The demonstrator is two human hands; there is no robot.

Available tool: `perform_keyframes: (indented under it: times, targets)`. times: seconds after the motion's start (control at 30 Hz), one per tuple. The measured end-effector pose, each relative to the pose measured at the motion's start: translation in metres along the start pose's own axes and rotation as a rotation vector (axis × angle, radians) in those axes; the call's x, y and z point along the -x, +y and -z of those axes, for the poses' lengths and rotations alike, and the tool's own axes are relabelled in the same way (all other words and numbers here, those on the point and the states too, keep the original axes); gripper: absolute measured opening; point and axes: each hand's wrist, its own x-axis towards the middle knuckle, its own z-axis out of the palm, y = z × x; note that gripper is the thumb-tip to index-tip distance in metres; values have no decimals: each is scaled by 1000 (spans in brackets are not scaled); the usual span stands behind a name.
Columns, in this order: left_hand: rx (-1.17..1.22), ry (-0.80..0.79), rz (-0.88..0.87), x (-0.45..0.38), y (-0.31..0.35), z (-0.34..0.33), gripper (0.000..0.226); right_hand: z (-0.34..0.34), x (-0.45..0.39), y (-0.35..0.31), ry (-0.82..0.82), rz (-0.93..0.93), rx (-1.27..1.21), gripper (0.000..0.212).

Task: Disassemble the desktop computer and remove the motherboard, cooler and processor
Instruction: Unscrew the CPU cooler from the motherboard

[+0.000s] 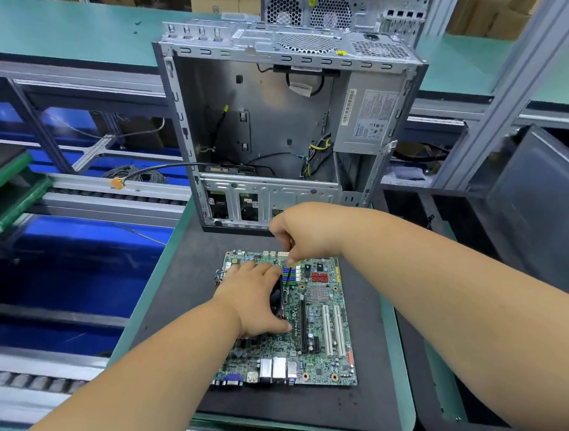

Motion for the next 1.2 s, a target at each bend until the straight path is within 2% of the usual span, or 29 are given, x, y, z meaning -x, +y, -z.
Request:
perform_keyframes:
  times: [0.2,0.33,0.4,0.47,0.53,0.6,0.7,0.87,1.1,1.2]
  targets:
    - [11,20,-1,3,0,-3,111,-10,7,1,108,17,-32,22]
    - [17,39,-6,7,0,-5,110,-20,13,-4,200,-51,-351,17]
    - [25,25,4,7,0,-5,111,-27,12,-9,275,-126,-443,26]
    - [33,27,12,7,0,-5,110,-34,9,-14,336,-230,-332,40]
    - [37,33,14,7,0,-5,110,-38,6,-18,408,-326,-211,38]
    - [38,37,15,7,0,-6,110,-39,5,-20,449,-375,-233,37]
    - [34,45,11,6,0,-7,108,-35,10,-18,437,-359,-293,31]
    - [32,45,4,4,0,-7,104,-31,19,-14,307,-266,-278,25]
    - [20,34,-1,2,-1,-7,104,-17,22,5,122,-147,-242,29]
    - [16,21,-4,1,-1,-6,102,-18,23,6,131,-133,-215,20]
